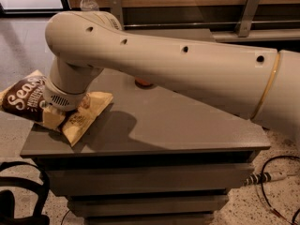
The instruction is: Pick brown chip bag
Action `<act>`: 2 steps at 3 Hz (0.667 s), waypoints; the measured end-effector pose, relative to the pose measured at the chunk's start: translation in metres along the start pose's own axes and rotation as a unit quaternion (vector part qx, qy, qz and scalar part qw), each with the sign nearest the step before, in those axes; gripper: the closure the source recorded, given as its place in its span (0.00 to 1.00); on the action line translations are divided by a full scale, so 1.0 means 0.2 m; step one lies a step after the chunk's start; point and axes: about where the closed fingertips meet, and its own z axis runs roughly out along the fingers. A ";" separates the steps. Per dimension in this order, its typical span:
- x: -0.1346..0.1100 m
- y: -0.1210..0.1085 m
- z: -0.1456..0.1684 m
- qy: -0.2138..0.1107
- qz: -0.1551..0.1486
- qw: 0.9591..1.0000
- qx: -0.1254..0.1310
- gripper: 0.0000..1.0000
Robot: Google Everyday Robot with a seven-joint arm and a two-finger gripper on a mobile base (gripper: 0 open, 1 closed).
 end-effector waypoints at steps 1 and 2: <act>-0.02 -0.03 -0.08 -0.012 -0.008 1.000 0.003 1.00; -0.06 -0.06 -0.23 -0.022 -0.023 0.999 0.014 1.00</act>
Offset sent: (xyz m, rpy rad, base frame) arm 0.0214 -0.0255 0.0818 0.0677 -0.0924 0.0346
